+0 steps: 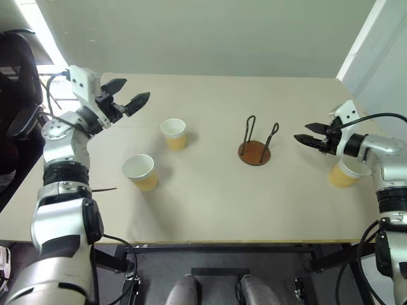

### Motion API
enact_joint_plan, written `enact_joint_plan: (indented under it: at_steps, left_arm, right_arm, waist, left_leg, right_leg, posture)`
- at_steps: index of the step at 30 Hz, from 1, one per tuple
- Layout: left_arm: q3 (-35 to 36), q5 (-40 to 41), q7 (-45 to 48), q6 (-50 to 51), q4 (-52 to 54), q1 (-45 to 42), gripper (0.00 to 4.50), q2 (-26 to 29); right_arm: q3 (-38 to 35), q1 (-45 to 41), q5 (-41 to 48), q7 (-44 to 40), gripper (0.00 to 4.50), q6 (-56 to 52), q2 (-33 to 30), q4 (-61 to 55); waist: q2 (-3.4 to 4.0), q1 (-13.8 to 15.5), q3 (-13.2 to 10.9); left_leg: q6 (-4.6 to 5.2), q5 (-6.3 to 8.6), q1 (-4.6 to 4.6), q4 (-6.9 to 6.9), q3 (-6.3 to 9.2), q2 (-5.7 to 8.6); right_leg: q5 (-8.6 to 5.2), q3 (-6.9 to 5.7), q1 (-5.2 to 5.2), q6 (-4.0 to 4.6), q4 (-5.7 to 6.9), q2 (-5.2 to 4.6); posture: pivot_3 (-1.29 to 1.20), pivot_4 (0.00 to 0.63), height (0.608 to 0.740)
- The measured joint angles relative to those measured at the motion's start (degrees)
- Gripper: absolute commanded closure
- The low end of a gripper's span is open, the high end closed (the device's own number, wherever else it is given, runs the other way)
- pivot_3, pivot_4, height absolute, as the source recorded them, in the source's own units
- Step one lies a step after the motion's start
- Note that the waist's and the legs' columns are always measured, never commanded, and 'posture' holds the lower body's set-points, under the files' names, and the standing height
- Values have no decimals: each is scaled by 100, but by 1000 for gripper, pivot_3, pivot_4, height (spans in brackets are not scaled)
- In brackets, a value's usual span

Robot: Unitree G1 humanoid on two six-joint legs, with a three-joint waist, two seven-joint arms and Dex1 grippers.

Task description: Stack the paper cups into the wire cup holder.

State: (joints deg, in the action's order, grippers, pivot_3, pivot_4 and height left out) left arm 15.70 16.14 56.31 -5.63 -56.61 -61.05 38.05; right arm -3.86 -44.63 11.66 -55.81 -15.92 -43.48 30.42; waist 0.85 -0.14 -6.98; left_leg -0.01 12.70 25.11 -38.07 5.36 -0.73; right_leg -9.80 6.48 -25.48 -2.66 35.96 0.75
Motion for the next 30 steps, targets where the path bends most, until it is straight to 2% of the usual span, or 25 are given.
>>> enact_joint_plan:
  at_steps: [9, 15, 21, 30]
  left_arm:
    - [-54, -2, 102, 68, 0, 0, 37, -113]
    - [-117, -2, 191, 87, 1, 0, 37, -391]
    - [-130, -4, 232, 93, -1, -28, 37, -473]
    - [-129, -13, 241, 87, -104, -144, 37, -493]
  right_arm:
    - [0, 14, 1, 1, 1844, -15, 0, -75]
    - [-1, 44, 8, 4, 1844, -47, 0, -178]
    - [-10, 603, 191, -232, 1844, -544, -165, -853]
    - [-13, 611, 265, -228, 1844, -713, -257, -1047]
  waist:
    - [0, 1, 0]
    - [0, 7, 0]
    - [0, 13, 0]
    - [0, 4, 0]
  left_leg:
    - [0, 0, 0, 0, 0, 0]
    - [0, 0, 0, -1, 0, 0]
    - [0, 0, 2, 2, -1, 0]
    - [2, -4, -4, -6, -2, 0]
  right_leg:
    - [0, 0, 0, 0, 0, 0]
    - [1, 0, 1, -1, 0, 0]
    - [0, -2, 1, -2, -4, 0]
    - [2, 2, 6, -3, 1, 1]
  posture:
    - [0, 150, 740]
    - [0, 150, 740]
    - [0, 150, 740]
    - [0, 150, 740]
